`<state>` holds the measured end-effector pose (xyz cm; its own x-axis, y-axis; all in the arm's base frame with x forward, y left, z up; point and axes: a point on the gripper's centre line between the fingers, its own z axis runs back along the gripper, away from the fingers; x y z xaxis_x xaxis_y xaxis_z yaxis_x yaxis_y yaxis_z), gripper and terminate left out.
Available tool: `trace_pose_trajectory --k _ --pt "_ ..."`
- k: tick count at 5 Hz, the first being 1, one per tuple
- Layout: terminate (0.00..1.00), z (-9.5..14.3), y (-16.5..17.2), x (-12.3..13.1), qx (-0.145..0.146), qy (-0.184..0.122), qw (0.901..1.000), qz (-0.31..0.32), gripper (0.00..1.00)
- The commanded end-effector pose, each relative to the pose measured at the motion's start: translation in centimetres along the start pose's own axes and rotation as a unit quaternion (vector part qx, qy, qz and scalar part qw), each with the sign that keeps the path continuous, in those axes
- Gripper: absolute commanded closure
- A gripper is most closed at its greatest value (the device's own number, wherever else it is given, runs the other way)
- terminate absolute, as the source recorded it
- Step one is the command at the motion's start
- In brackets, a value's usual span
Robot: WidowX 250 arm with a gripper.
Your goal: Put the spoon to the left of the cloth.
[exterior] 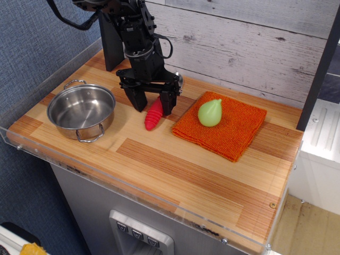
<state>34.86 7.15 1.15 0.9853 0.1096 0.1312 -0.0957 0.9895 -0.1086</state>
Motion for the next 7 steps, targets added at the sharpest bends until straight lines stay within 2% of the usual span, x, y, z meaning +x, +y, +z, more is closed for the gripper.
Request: trace_pose_trajectory --k 1,2,3,4,5,6,7 --pt "0.00 3.4 -0.8 1.6 0.019 -0.036 0.9992 -0.001 0.00" --pt "0.00 5.2 -1.0 2.0 0.039 -0.049 0.9980 -0.003 0.00" --pt "0.00 6.9 -1.1 2.5 0.039 -0.068 0.9969 -0.008 0.00" --pt "0.00 8.0 -2.1 2.2 0.048 -0.063 0.9963 -0.033 0.00" --pt "0.00 9.2 -4.6 1.4 0.046 -0.050 0.9959 -0.060 0.00" --pt "0.00 9.9 -7.1 -0.3 0.030 -0.035 0.9952 -0.086 0.00" --pt "0.00 10.9 -9.4 -3.7 0.006 -0.019 0.9961 -0.086 0.00"
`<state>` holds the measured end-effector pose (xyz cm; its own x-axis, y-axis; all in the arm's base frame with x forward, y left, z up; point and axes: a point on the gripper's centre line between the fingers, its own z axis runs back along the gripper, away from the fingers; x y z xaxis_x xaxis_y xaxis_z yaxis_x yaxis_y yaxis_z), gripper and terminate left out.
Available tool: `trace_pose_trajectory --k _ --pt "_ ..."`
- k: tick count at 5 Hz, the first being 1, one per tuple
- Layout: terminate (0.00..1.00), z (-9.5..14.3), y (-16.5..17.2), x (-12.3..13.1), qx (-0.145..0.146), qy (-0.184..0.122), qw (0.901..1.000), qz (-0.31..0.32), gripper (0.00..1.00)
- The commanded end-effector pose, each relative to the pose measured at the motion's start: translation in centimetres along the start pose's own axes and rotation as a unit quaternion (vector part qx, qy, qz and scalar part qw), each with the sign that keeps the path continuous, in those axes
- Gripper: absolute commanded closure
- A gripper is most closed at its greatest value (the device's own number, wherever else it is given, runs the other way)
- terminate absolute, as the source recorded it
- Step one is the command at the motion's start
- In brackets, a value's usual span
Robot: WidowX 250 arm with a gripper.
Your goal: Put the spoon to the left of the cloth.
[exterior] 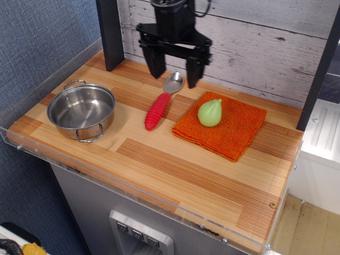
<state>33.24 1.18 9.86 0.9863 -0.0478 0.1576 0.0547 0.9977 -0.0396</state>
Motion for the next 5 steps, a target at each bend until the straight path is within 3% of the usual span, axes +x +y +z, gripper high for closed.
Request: trace_pose_trajectory --k 1,2,3,4,5 --pt "0.00 4.5 -7.3 -4.5 -0.026 -0.028 0.9990 -0.024 0.00" --pt "0.00 5.0 -10.7 -5.7 -0.033 -0.035 0.9971 -0.059 0.00" --pt "0.00 5.5 -13.0 -7.8 -0.032 -0.027 0.9963 -0.075 0.00" --pt "0.00 6.5 -14.4 -9.9 -0.049 -0.016 0.9955 -0.080 0.00" --pt "1.00 6.5 -14.4 -9.9 -0.049 -0.016 0.9955 -0.080 0.00"
